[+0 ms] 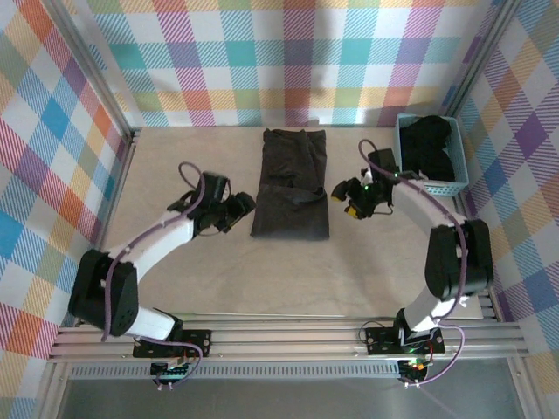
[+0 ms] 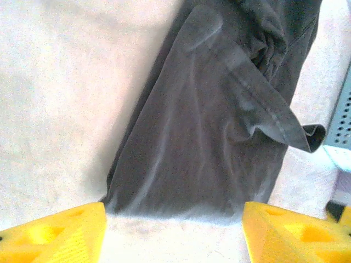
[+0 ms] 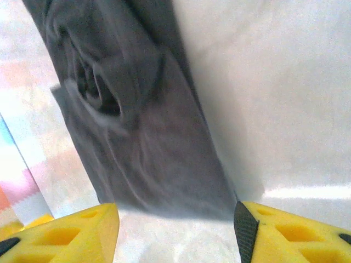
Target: Fold and stack the t-shirts
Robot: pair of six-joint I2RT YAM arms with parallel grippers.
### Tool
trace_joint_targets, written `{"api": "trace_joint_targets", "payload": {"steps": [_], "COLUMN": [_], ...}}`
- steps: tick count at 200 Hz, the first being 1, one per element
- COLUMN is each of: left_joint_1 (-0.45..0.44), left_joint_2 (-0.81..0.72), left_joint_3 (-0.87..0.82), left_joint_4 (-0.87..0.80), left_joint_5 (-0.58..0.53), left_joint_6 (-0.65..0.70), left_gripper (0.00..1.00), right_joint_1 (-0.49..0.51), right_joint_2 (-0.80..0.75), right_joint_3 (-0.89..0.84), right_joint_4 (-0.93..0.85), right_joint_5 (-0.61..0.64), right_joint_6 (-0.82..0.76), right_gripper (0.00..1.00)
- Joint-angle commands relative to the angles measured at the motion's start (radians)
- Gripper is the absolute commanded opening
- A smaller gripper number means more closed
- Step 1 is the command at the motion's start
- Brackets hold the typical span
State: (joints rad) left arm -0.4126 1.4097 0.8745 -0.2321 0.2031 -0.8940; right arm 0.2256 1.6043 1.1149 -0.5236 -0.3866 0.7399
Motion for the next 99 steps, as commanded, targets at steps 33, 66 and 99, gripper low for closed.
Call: {"api": "trace_joint_targets", "payload": {"steps": [33,66,99], "left_joint_1": [-0.053,-0.06,-0.06], "left_joint_2": [0.109,0.214,0.276], "left_joint_3": [-0.134,-0.094,-0.06], "left_joint_4": [0.301,0.306,0.335], "left_joint_5": [0.05,0.039,0.048], "left_joint_6": [-0.205,-0.198,-0.186], "left_gripper": [0.64,0.59,0.49], "right_joint_1": [0.095,0.096,0.096], "right_joint_2": [0.017,0.102,0.159], "right_joint_3": [-0.222,-0.199,-0.164], "right_joint_4": [0.198,0.212,0.237], "right_joint_5": [-0.059,-0.068,-0.068], "right_joint_6": [0.074,0.081,0.084], "right_gripper": [0.58,0.55,0.5]}}
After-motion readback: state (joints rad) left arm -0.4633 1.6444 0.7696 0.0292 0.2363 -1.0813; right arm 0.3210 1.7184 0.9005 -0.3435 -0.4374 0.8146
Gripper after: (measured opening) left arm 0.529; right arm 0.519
